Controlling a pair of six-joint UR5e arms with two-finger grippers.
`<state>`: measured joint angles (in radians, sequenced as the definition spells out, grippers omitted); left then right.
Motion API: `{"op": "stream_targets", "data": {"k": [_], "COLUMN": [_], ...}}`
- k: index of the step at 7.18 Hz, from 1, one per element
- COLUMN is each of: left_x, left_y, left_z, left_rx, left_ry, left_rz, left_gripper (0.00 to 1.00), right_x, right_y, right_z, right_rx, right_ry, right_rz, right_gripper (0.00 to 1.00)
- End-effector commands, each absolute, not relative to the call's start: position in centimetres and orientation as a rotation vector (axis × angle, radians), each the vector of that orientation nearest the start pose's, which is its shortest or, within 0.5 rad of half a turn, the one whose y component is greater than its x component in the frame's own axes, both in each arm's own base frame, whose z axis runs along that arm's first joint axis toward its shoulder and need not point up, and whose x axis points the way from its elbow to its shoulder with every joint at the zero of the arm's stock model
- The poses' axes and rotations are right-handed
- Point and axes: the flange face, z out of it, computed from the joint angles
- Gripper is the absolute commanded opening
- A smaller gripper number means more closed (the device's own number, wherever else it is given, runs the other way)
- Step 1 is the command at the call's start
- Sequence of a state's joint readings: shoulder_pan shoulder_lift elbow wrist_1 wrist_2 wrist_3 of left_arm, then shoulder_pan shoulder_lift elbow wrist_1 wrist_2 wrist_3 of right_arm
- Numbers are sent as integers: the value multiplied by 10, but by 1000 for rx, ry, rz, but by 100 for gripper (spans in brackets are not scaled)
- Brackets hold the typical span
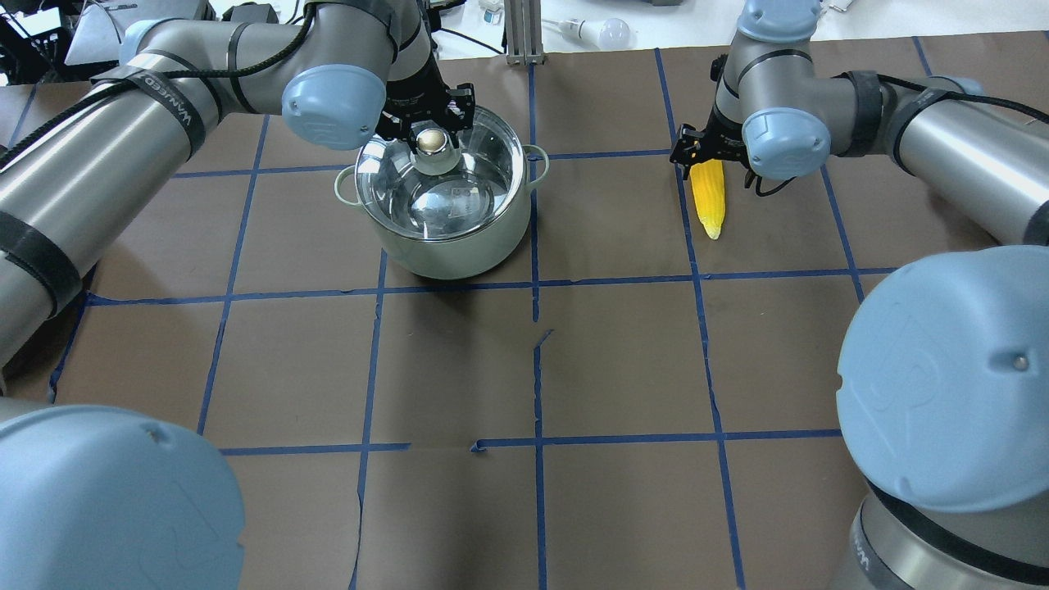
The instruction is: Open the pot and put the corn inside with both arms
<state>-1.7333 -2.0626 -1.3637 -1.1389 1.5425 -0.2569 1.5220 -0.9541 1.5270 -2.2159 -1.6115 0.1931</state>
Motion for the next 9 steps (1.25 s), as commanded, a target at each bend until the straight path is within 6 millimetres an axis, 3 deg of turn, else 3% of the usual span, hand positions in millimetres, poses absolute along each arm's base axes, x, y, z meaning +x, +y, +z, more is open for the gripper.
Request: {"op": "stream_targets", "data": {"k": [1,2,3,5,6,7,8,9], "left_x": [-244,-240,-221,-111,-68,-17,49,90], "left_y": [-653,-646,-647,-662,-663,-662,-656,-641], "left_z": [374,395,410,423,415,403,386,357], "left_rx": [-139,-133,-123,-149,-13,18,-111,-172], "left_ry": [3204,3197,3189,3167,3155,3139,3143,3158], "left_rz": [-264,-242,-255,-280,-257,-228,-188,-111], "left_gripper": [36,36,36,36,35,35,34,32], "right_x": [95,95,95,95,95,100,124,184], "right_y": [-695,-695,-695,-698,-696,-686,-677,-664], "right_z": [182,184,186,202,239,278,313,365], "right_rx": [385,387,385,397,395,423,434,396], "right_ry": [3155,3154,3153,3148,3143,3130,3122,3112], "right_rz": [-139,-144,-146,-187,-238,-255,-258,-288], "right_gripper": [83,40,1,0,0,0,0,0]}}
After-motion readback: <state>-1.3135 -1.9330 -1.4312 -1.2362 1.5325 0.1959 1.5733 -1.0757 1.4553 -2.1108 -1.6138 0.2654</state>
